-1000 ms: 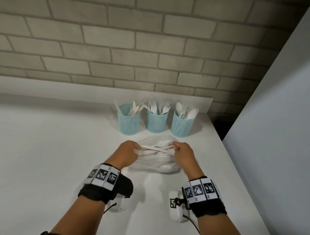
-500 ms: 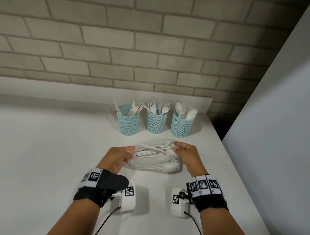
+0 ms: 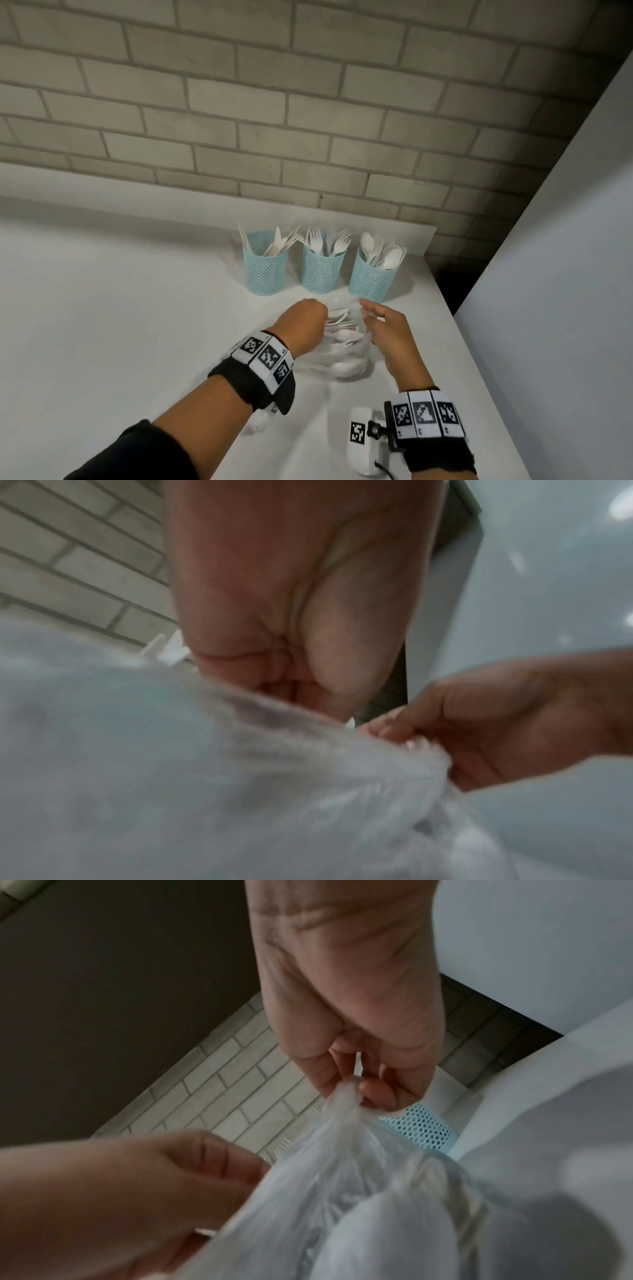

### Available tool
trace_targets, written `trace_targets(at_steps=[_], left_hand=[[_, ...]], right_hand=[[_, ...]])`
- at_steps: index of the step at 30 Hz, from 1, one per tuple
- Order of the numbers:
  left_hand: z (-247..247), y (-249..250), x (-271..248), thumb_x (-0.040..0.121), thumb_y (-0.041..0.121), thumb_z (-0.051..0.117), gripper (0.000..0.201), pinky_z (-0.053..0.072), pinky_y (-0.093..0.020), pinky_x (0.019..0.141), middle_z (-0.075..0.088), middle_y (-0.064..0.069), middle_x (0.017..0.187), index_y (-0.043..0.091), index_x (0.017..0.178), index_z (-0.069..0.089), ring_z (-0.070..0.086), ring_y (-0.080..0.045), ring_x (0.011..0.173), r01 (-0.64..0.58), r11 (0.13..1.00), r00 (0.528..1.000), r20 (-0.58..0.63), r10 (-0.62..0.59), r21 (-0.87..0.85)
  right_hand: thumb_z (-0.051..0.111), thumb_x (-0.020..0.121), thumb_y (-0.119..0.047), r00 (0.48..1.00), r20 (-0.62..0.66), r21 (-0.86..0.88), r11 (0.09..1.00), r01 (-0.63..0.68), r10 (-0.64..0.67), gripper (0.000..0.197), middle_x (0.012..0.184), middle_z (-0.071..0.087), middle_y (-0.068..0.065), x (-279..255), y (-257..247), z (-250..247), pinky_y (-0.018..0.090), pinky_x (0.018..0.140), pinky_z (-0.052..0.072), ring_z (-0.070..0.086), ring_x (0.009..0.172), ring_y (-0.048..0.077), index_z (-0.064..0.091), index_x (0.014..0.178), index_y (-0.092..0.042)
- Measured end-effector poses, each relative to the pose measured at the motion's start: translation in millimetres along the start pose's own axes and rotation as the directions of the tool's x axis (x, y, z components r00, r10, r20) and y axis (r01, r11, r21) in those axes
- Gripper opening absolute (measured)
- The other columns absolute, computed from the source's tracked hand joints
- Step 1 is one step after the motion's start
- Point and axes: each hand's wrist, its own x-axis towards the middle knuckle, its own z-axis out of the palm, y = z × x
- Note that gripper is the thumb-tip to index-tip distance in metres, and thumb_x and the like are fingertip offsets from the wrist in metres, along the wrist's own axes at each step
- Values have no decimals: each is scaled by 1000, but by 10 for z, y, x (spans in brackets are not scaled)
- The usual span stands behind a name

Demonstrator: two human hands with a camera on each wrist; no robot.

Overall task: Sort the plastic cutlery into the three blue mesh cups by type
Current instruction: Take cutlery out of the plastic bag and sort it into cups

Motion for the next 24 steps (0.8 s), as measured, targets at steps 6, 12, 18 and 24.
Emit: trace_targets(at_steps=[6,12,18,24], left_hand=[[-29,20,110,93,15,40,33,40,-40,100,40,-17,127,1,121,50,43,-33,118,39,984,969,234,-80,176],[-54,52,153,91,23,48,42,39,-43,103,38,-13,133,6,130,45,39,-31,125,14,953,950,295,-107,301],[-1,34,178,88,28,60,50,43,-39,99,51,-13,129,11,132,45,51,-30,119,16,974,979,192,-61,228],[-47,-156,220,82,44,65,56,41,-32,97,55,-6,126,10,123,52,52,-24,116,48,999,974,221,-47,2]], right_hand=[[47,91,-1,999,13,-21,999,-30,31,37,126,61,3,16,25,-57,33,102,42,56,116,20,62,121,-15],[51,91,0,998,57,-26,1000,-12,13,34,128,60,5,16,15,48,35,106,41,55,117,19,63,120,-13],[51,91,-1,997,77,-36,999,0,3,34,126,60,2,-7,-16,39,32,103,42,54,117,18,64,118,-15],[52,90,-3,999,44,-3,1000,-27,28,31,120,64,2,5,9,-33,34,97,46,58,110,20,68,111,-20]])
